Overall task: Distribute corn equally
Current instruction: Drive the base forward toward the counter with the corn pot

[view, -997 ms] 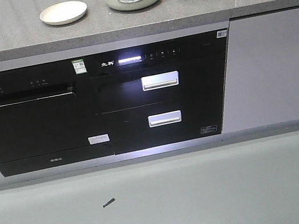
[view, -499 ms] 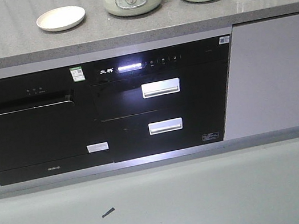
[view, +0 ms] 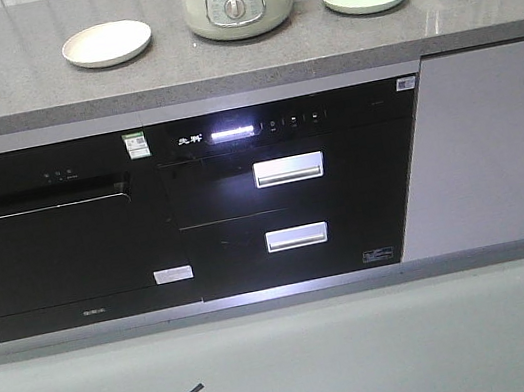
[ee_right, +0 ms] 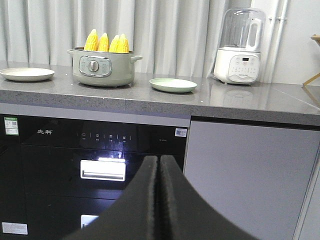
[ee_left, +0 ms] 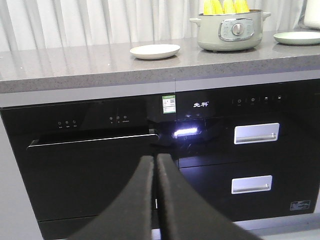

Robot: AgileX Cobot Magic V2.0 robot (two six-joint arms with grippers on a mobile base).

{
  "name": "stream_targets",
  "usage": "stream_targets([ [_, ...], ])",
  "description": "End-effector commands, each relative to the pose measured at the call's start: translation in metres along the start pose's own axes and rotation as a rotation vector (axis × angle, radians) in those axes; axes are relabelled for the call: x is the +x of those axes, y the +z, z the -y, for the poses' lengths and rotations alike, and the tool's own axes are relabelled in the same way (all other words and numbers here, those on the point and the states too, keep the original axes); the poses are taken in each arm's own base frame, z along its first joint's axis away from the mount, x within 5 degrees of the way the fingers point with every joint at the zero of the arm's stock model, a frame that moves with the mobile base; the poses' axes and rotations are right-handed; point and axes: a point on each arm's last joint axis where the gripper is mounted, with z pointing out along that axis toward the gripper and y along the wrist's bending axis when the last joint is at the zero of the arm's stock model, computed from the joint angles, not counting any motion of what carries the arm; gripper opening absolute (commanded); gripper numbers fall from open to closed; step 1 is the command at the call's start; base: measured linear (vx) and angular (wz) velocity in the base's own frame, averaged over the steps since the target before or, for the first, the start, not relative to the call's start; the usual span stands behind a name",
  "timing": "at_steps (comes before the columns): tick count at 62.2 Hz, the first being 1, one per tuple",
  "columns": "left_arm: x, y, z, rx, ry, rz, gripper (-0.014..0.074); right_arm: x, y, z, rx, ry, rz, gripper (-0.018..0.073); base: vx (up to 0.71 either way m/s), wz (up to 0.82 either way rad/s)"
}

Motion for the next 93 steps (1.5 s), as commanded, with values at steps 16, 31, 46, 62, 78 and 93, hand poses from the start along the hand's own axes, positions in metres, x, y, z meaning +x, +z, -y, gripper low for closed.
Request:
stream_targets([
  [16, -0.0069, -0.0014, 0.0008, 0.008, -0.011, 0.091, -0.0007, -0.0040, -0.0004, -0.0001, 0.001, -0.002, 0.069, -0.0001, 0.14, 0.02],
  [31, -0.0069, -0.0014, 0.0008, 0.008, -0.011, 0.091, -0.0007, -0.0040, -0.0004, -0.0001, 0.001, -0.002, 0.069, -0.0001, 0.13, 0.01],
  [46, -0.0069, -0.0014, 0.0008, 0.008, -0.011, 0.091, -0.0007, -0.0040, -0.0004, -0.0001, 0.001, -0.002, 0.070, -0.0001, 0.12, 0.00],
  [62, -0.0069, -0.0014, 0.0008, 0.008, -0.011, 0.091, -0.0007, -0.0040, -0.0004, -0.0001, 0.001, -0.002, 0.070, -0.0001, 0.10, 0.00],
  [78, -0.0069, -0.0014, 0.0008, 0.008, -0.011, 0.091, -0.0007, -0.0040, -0.0004, -0.0001, 0.001, -0.002, 0.070, -0.0001, 0.10, 0.00],
  [93, -0.0069, -0.0014, 0.0008, 0.008, -0.011, 0.091, -0.0007, -0.0040, -0.0004, -0.0001, 0.001, -0.002, 0.070, -0.0001, 0.10, 0.00],
])
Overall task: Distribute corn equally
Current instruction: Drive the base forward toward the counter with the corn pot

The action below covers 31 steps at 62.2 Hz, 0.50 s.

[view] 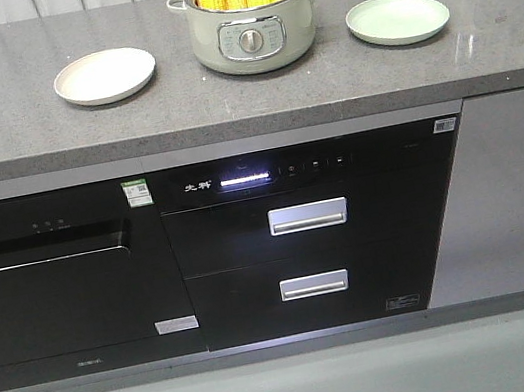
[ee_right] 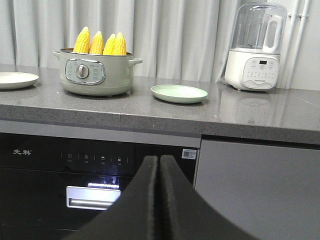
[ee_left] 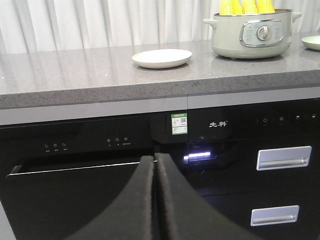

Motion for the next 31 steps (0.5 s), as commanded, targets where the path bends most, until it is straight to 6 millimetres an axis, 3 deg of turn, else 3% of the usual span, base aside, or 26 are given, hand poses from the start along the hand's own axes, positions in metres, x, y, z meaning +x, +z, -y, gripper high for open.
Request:
stream_targets([
  [1, -0.0069, -0.0014, 0.0008, 0.008, -0.011, 0.091, -0.0007, -0.0040, -0.0004, -0.0001, 0.001, -0.002, 0.070, -0.0001, 0.10, 0.00],
  [31, -0.0069, -0.0014, 0.0008, 0.008, -0.011, 0.091, -0.0007, -0.0039, -0.0004, -0.0001, 0.001, -0.002, 0.068, -0.0001, 0.10, 0.00],
])
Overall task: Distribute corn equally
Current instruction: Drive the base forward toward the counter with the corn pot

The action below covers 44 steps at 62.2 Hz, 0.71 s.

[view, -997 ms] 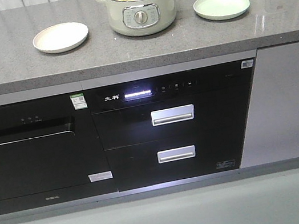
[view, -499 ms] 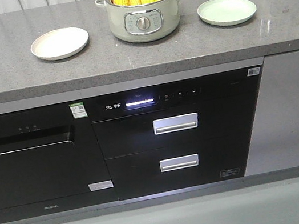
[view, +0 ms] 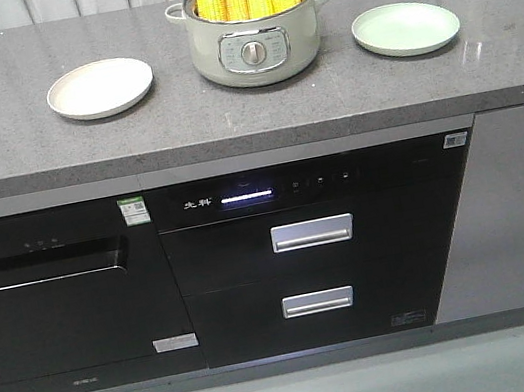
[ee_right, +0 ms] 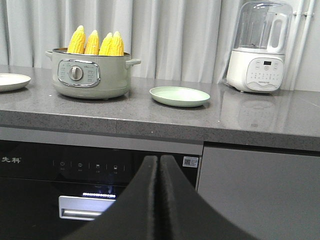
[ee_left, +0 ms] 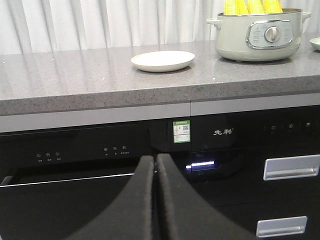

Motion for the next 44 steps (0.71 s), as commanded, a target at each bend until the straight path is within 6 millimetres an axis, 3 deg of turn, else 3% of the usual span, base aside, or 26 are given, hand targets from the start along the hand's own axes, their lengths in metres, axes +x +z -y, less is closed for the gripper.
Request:
stream_targets([
  [1, -0.0069, -0.0014, 0.0008, 0.008, -0.011, 0.091, -0.0007, -0.0039, -0.0004, -0.0001, 0.001, -0.002, 0.068, -0.0001, 0.11, -0.01],
  [44, -0.0069, -0.0014, 0.0008, 0.008, -0.011, 0.091, -0.0007, -0.0040, -0.0004, -0.0001, 0.001, -0.002, 0.069, -0.0001, 0.11, -0.02],
])
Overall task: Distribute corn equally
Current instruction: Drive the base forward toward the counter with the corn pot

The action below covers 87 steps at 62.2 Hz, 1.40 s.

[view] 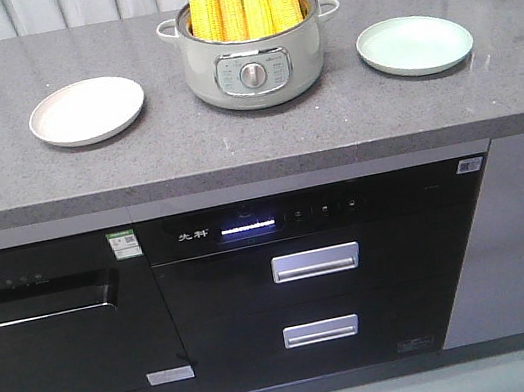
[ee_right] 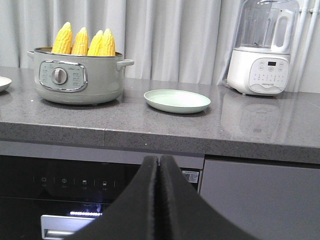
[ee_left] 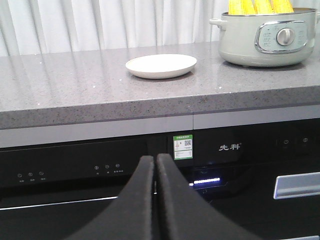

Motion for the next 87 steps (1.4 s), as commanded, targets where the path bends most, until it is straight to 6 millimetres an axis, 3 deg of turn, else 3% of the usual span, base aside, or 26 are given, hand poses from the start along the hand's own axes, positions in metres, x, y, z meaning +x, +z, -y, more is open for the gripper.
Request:
stream_targets([
  [1, -0.0069, -0.0014, 0.0008, 0.008, -0.011, 0.091, -0.0007, -0.0040, -0.0004, -0.0001, 0.001, -0.002, 0.069, -0.0001, 0.12, -0.02],
  [87, -0.0069, -0.0014, 0.0008, 0.008, -0.011, 0.091, -0.0007, -0.0040, -0.0004, -0.0001, 0.001, -0.002, 0.069, -0.0001, 0.11, 0.00],
])
